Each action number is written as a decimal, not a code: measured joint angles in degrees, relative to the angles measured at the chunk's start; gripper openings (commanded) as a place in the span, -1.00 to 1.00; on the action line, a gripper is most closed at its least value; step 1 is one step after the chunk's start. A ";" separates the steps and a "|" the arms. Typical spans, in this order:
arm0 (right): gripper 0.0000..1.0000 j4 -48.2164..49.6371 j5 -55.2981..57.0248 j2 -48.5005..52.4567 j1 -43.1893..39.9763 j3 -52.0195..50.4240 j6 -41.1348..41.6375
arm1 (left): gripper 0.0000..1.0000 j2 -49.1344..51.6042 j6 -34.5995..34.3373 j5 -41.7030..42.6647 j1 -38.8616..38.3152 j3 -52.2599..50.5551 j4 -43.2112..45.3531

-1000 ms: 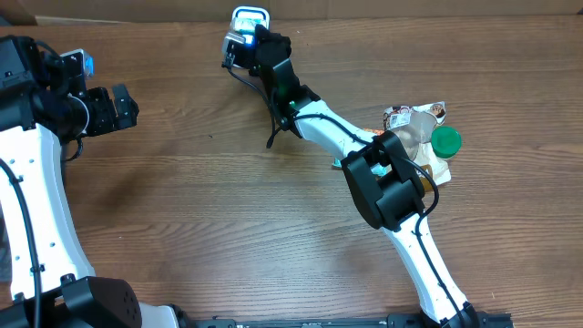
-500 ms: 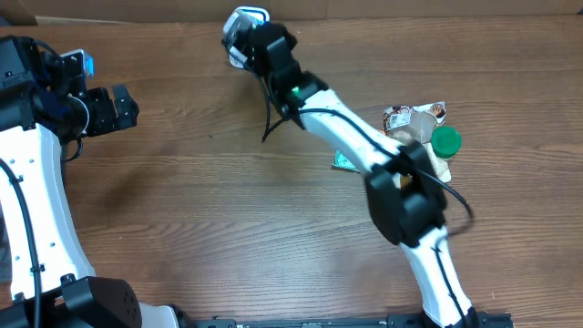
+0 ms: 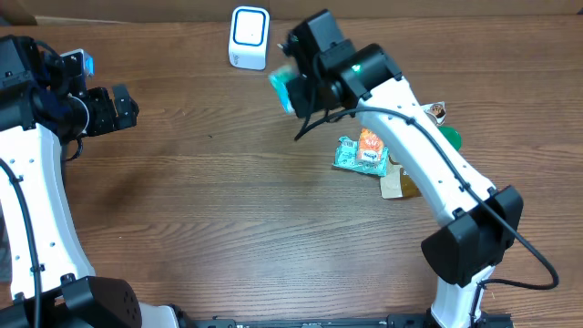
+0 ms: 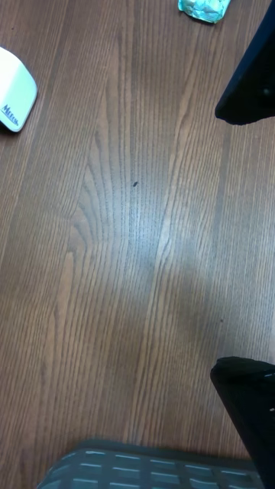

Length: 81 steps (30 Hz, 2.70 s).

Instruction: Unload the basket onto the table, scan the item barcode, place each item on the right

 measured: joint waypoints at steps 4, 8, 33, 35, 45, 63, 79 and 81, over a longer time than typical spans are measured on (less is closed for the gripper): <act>-0.92 -2.45 -3.23 0.35 -3.39 -3.45 2.36 | 0.99 0.00 0.00 0.02 0.00 0.00 -0.02; -0.92 -0.15 -4.33 0.39 -6.71 -11.10 3.87 | 0.99 0.00 0.00 0.02 0.00 0.00 -0.02; 0.57 3.69 -9.14 1.51 -18.25 -24.87 8.48 | 0.99 0.00 0.00 0.00 0.00 0.00 0.00; 0.72 2.23 -9.46 1.33 -18.25 -23.96 8.46 | 0.99 0.00 0.00 0.00 0.00 0.00 0.00; 1.00 -8.00 -10.19 -11.56 -18.25 -20.85 8.46 | 0.99 0.00 0.00 0.00 0.00 0.00 0.00; 1.00 -17.03 -10.23 -30.86 -18.25 -20.35 8.46 | 0.99 0.00 0.00 0.00 0.00 0.00 0.00; 1.00 -17.00 -10.23 -30.93 -18.25 -20.35 8.46 | 0.99 0.00 0.00 0.00 0.00 0.00 0.00; 1.00 -16.98 -10.21 -31.39 -18.25 -20.35 8.48 | 0.99 0.00 0.00 0.00 0.00 0.00 0.00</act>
